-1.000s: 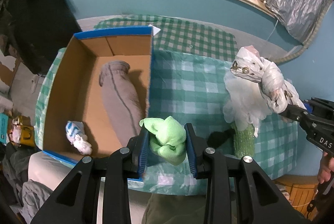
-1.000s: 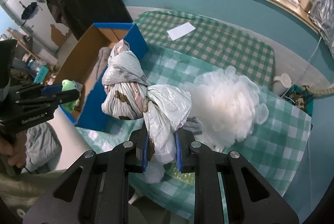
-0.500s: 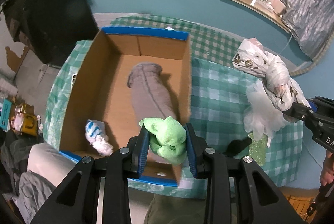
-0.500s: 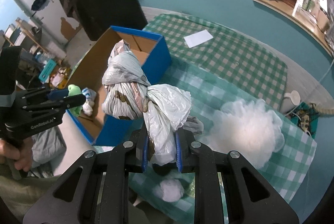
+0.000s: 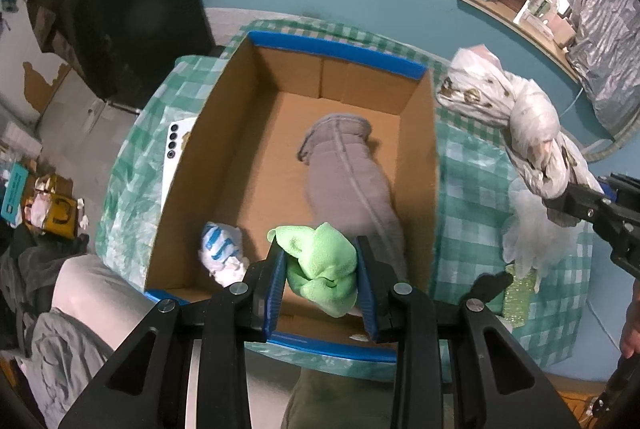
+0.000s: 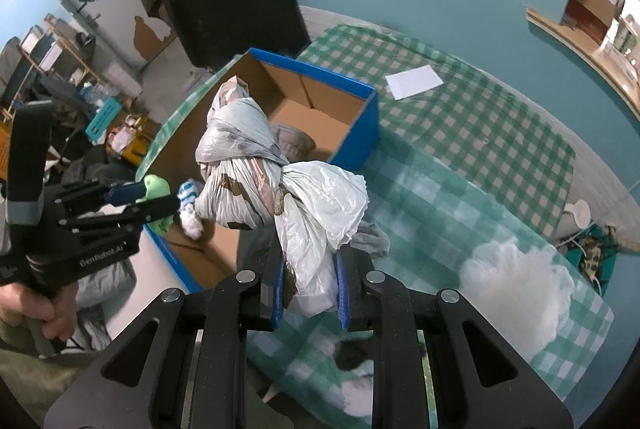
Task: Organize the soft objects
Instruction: 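Lift and carry the white bundle right and lime-green cloth left over the box, then open both grippers to drop the white bundle and lime-green cloth into the box, then withdraw both tools from the box back over the remaining items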
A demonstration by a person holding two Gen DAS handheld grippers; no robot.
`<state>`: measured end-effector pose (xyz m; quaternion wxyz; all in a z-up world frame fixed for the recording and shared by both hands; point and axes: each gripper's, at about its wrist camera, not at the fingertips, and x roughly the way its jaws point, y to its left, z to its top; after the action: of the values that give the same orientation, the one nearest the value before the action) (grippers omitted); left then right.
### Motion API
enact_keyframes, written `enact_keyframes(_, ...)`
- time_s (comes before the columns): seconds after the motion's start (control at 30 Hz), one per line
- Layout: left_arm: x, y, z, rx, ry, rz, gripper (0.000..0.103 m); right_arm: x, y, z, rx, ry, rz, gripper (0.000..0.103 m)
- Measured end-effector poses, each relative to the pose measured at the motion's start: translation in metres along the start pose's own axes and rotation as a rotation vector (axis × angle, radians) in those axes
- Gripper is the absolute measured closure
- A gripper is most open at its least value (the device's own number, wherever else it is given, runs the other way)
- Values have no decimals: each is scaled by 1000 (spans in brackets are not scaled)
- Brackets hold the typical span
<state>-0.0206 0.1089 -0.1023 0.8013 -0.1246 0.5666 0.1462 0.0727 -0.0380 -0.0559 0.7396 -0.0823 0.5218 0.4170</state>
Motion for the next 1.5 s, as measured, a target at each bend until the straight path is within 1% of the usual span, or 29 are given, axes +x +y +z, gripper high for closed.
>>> enact_keyframes(0.4, 21, 30, 12, -11, 24, 17, 70, 46, 26, 35, -45, 66, 20, 84)
enact_keyframes(0.63, 34, 42, 18, -26, 41, 28, 70, 73, 36, 44, -45, 119, 30, 84)
enact_keyframes(0.73, 43, 46, 19, -42, 66, 28, 70, 84, 37, 47, -34, 144, 31, 84)
enact_keyframes(0.8, 46, 46, 20, -43, 78, 35, 65, 89, 38, 49, -26, 162, 31, 80)
enact_keyframes(0.83, 47, 47, 20, -43, 83, 39, 60, 90, 37, 49, -19, 165, 29, 79)
enact_keyframes(0.87, 48, 47, 21, -41, 84, 41, 53, 91, 38, 50, -16, 170, 28, 78)
enact_keyframes(0.93, 48, 47, 21, -39, 81, 49, 45, 90, 38, 51, -17, 171, 18, 72)
enact_keyframes(1.0, 46, 48, 21, -37, 73, 49, 43, 87, 40, 53, -29, 166, 2, 60)
enact_keyframes(1.07, 44, 47, 21, -31, 69, 53, 31, 83, 44, 53, -44, 159, -9, 53)
enact_keyframes(1.1, 42, 48, 20, -29, 61, 58, 29, 81, 45, 54, -49, 156, -13, 50)
enact_keyframes(1.13, 41, 47, 20, -26, 52, 67, 26, 78, 47, 55, -56, 154, -20, 49)
enact_keyframes(1.23, 38, 48, 21, -21, 51, 76, 25, 71, 47, 57, -50, 142, -26, 48)
enact_keyframes(1.33, 33, 49, 21, -34, 42, 67, 25, 63, 45, 59, -39, 130, -27, 46)
enact_keyframes(1.4, 27, 48, 22, -42, 33, 62, 25, 56, 44, 59, -35, 115, -30, 43)
enact_keyframes(1.5, 21, 46, 22, -46, 24, 50, 24, 47, 43, 58, -26, 102, -38, 40)
